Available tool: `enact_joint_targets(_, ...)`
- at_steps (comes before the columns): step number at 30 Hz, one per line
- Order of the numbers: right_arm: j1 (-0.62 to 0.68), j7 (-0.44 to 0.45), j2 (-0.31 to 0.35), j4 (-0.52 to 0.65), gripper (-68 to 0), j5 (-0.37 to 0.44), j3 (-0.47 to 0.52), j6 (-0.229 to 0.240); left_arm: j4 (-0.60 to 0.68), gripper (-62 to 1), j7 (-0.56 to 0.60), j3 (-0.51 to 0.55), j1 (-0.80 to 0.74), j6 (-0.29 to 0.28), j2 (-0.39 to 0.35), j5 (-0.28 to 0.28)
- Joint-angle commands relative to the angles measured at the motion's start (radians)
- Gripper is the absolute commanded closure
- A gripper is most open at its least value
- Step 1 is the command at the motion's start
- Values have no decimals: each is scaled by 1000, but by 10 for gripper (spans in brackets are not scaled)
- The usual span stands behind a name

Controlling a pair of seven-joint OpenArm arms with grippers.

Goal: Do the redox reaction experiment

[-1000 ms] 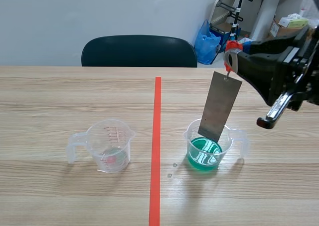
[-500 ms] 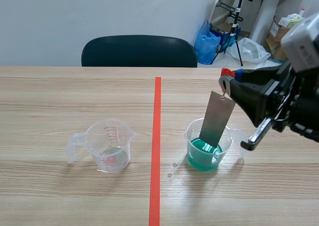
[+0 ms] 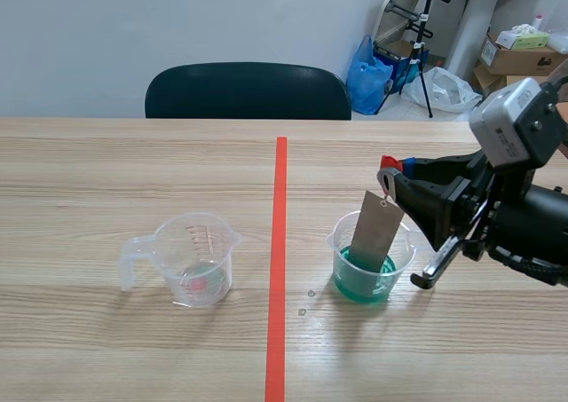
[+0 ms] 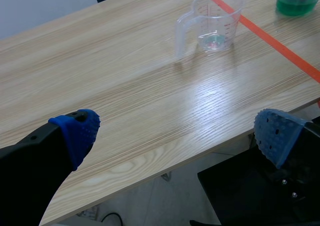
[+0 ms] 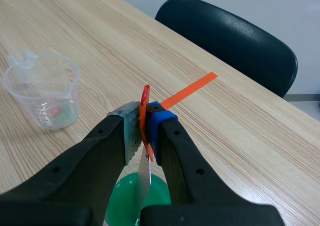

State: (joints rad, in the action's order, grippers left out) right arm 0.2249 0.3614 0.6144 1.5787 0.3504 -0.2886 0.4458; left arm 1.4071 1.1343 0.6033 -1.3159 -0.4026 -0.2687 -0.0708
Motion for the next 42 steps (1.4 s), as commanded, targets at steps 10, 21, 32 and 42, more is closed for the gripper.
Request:
enact_joint_targets(10,-15,0,6,13,-6,-26,6,-4,11,-623,18,5,-1,1,2,6)
enact_joint_targets(21,-15,0,6,13,-6,-53,6,-8,11,-623,18,5,-1,1,2,6)
enact_joint_targets(32,-15,0,6,13,-6,-53,6,-8,11,-623,18,5,-1,1,2,6)
enact_joint_targets(42,-15,0,6,13,-6,-53,6,-8,11,-623,18,5,-1,1,2,6)
